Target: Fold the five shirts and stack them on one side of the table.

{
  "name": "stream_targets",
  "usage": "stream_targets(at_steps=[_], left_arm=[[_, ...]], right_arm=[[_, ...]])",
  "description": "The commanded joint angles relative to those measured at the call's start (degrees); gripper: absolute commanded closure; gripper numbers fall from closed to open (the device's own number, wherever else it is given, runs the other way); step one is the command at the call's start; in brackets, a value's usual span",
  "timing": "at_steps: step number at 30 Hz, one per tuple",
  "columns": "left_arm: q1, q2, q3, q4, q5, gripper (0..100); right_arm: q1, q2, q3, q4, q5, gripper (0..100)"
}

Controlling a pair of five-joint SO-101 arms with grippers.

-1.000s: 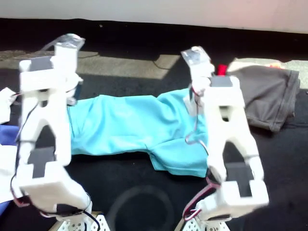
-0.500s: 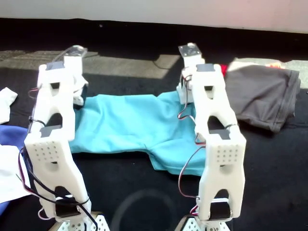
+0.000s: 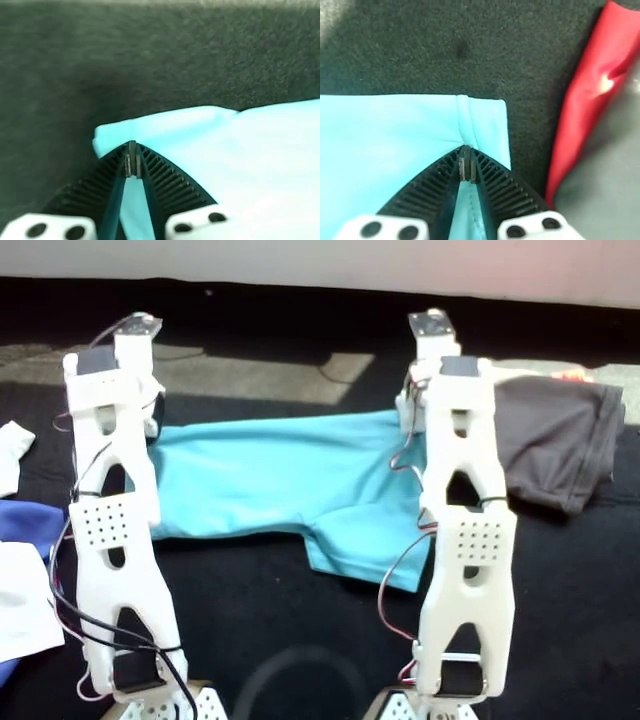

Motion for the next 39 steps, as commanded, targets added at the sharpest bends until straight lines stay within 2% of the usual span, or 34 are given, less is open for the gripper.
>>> stream_targets(at_steps=[1,8,14,23,29,36,39], left_arm=[[-0.1,0.0,-10.5,5.0,0.3,99],[0.0,0.7,-13.1,6.1,0.4,99],[1.5,8.7,-13.5,2.4,0.4,99],[-3.8,10.9,-14.5,2.8,0.4,99],[-5.5,10.2,-20.3,6.2,0.4,99],[-5.6,1.1,-18.7,6.6,0.9,99],[-5.5,-4.5,-16.5,6.7,3.2,99]], right_arm=[[-0.2,-0.7,-8.8,4.5,-0.7,99.2],[-5.1,-0.2,-23.1,19.0,-0.4,99.2],[-8.7,-0.2,-23.2,20.0,-0.8,99.2],[-8.7,-1.9,-9.0,20.0,-0.8,99.2],[-9.0,-10.9,-2.2,19.9,-0.7,99.2],[-9.1,-26.2,9.1,19.6,-0.4,99.2],[-9.9,-33.3,17.0,19.4,-0.4,99.2]])
